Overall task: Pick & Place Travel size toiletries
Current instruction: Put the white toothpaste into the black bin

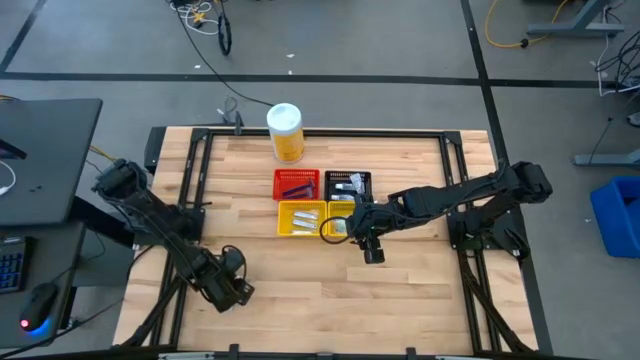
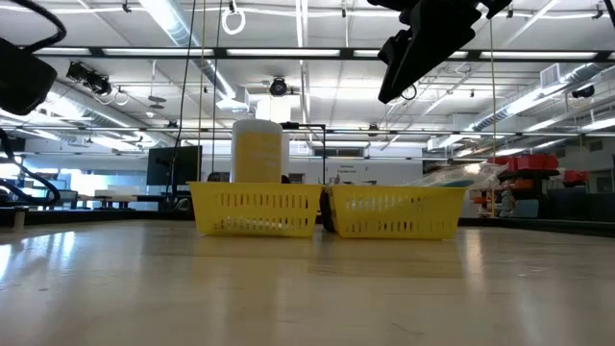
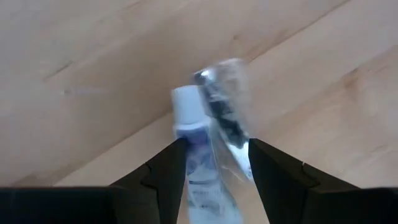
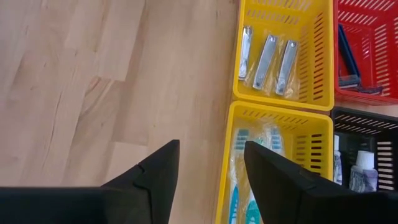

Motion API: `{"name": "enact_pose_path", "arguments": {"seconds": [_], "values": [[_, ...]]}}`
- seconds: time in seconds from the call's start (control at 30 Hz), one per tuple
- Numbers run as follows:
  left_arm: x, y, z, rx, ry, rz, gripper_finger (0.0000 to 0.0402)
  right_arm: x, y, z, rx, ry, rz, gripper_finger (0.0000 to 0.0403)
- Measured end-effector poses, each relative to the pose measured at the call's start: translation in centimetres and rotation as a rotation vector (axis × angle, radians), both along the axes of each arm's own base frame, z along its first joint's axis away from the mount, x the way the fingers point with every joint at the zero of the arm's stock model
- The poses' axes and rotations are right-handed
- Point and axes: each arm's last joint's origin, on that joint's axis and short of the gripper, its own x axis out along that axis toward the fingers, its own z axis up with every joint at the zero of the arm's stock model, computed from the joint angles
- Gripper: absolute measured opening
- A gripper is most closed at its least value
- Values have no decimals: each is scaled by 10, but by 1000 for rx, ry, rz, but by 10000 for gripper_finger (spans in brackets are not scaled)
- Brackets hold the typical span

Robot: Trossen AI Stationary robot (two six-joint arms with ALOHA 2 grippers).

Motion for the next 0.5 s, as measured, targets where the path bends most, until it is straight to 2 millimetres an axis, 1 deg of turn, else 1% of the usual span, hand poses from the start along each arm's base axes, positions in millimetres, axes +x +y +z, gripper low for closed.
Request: {"name": "enact_pose_path", "arguments": {"seconds": [0.1,0.23,0.4,0.5], "values": [[-5,3,-11,-9,7,8,183,0,0,0,0,0,0,188],[-9,8,-21,-14,11,36,183,0,0,0,0,-1,0,190],[-10,9,-23,10,4,-8,180,1,0,1,2,-13,0,192],[-10,9,-23,17,1,-28,162,3,0,2,6,-32,0,189]]}}
